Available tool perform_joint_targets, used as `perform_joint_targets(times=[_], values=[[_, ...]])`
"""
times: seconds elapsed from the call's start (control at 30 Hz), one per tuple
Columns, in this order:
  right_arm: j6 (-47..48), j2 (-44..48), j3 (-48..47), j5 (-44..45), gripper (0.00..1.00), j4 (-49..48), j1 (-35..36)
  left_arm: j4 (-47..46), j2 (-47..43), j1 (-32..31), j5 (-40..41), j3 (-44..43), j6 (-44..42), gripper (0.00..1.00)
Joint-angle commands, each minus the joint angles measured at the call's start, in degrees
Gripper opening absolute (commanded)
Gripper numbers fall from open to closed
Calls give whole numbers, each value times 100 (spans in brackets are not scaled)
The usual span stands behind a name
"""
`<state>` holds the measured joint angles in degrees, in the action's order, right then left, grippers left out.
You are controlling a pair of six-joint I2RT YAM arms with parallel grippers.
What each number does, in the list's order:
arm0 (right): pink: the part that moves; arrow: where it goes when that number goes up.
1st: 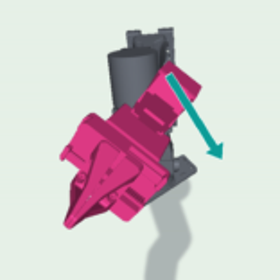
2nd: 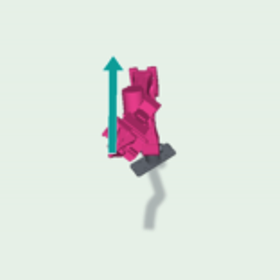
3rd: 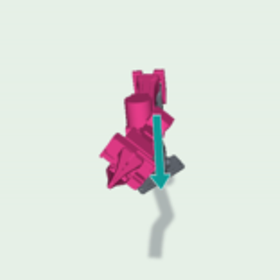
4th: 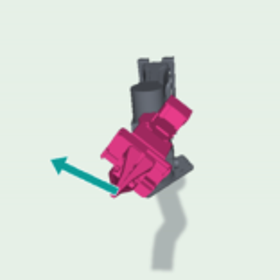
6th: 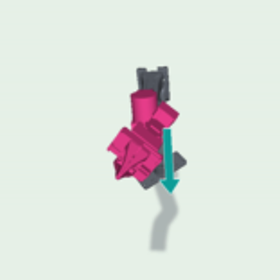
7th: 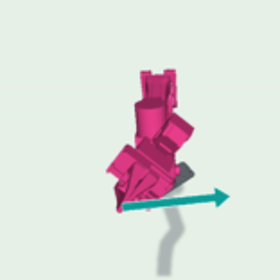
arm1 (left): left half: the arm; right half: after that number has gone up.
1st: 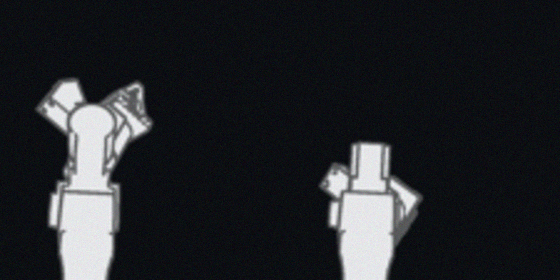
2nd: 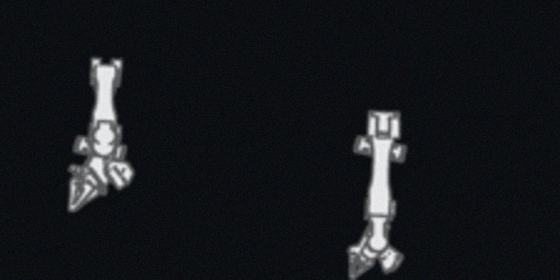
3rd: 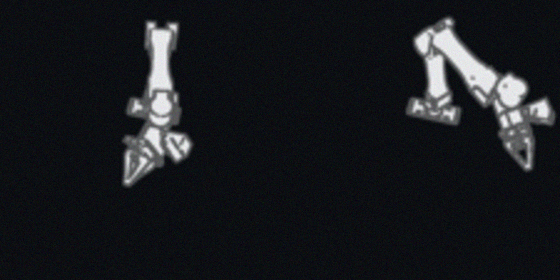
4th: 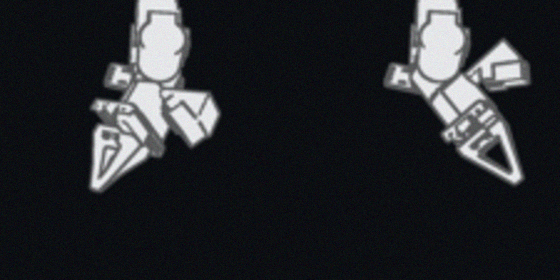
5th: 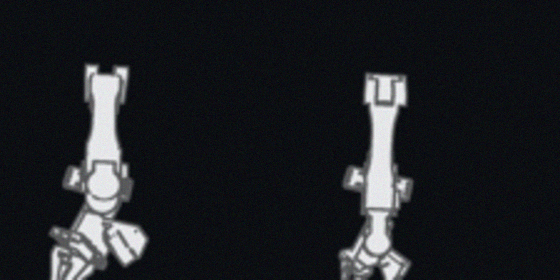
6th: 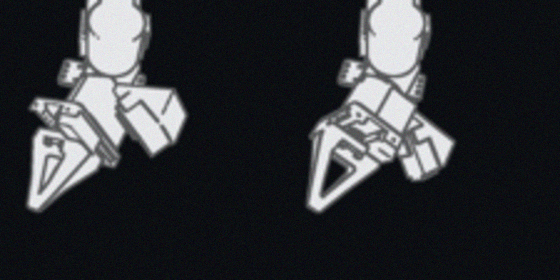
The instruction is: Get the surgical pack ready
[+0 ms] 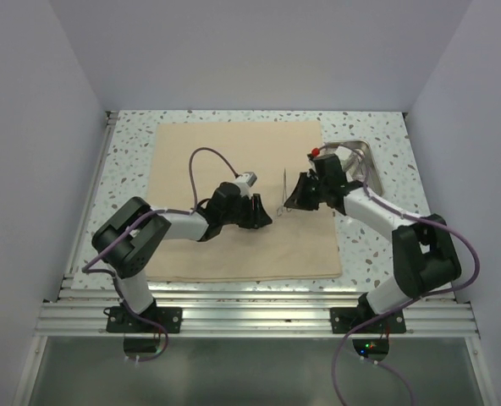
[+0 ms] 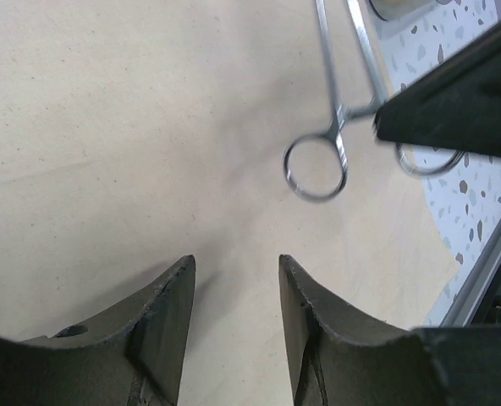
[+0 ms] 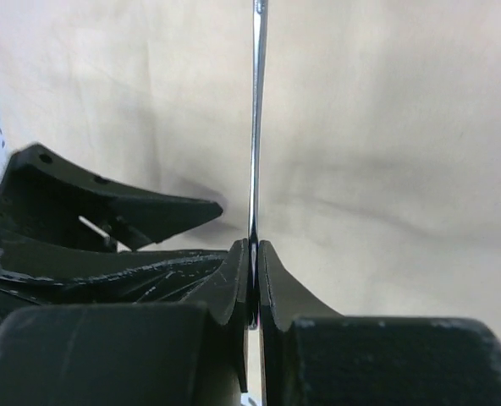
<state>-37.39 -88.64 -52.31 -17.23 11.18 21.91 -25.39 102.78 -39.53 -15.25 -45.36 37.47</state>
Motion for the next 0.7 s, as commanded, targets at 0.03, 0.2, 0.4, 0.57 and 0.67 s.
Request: perform_joint_targets(times=[0.03,0.2,0.4,0.57,0.67], values=[[995,260,-1016,861,0,1164,-275,60,-382,24,443,124,-258,49],[2287,-47,-2422,2599,0,2545,-451,113,-382,24,382,98,-267,50],[3228,-478,-3241,5008,0,3215,-460,122,-461,24,408,124,-302,50],[3659,-1602,-3654,6712,0,3681,-512,122,-513,24,408,151,-302,50],[3886,-2095,-3716,6987,0,3427,-574,95,-566,24,408,177,-311,50]])
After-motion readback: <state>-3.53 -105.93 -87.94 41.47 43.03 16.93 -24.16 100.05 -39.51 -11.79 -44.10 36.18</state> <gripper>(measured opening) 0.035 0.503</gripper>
